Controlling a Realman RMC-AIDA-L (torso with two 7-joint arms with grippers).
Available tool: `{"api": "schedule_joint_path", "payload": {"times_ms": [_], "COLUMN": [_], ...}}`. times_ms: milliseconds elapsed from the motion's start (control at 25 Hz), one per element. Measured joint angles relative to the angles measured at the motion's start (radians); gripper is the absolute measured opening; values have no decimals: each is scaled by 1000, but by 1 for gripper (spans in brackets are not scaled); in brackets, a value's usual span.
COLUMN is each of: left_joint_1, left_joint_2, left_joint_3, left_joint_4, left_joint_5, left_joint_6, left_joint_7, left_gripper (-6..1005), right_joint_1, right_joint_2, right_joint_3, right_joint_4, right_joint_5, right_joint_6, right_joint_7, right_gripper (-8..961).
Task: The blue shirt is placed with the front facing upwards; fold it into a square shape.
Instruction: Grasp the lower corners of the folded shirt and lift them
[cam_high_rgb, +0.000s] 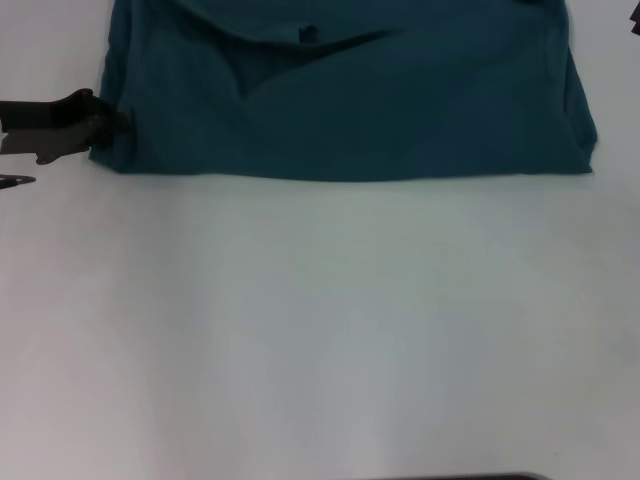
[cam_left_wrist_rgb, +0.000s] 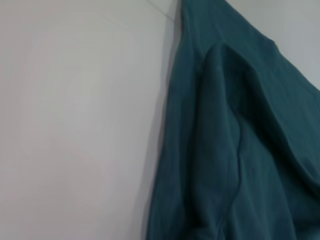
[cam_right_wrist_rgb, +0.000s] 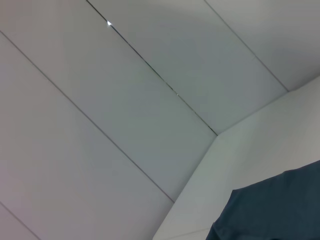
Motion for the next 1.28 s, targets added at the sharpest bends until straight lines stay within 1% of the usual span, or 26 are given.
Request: {"api": "schedule_joint_path", "payload": {"times_ms": [320,400,560,760,840,1000,1080,1280], "left_joint_1": [4,14,44,80,95,107,116,127], "left_joint_2": [1,0,-9,-16,-20,-14,-14,-14], "left_joint_3": [-1,-6,-15,-38,-39,-43,-49,-68], "left_joint_4": [-10,-25,-74,-136,-159,-153,-151,-150], "left_joint_5": [12,10,-12,-49,-50,-48,-48,-49], "left_joint_6": [8,9,26,83,114,135,139,142], "left_joint_7": [1,4,15,91,127,122,92,-19], "left_gripper": [81,67,40,6,59,166,399,572], "right_joint_1": [0,-1,0,4,6,8,8,6], "right_joint_2": [1,1,2,2,0,-1,-2,-3], "right_joint_3": [1,1,1,1,1,0,-2,-1], "right_joint_4": [0,0,0,7,10,12,12,12], "right_joint_5": [0,-1,-4,-5,-5,-7,-7,-7], "right_joint_6": [-1,-1,0,2,5,9,10,10], "right_joint_7": [0,0,0,-2,-5,-7,-6,-3], "right_gripper": [809,809,809,808,808,809,809,808]}}
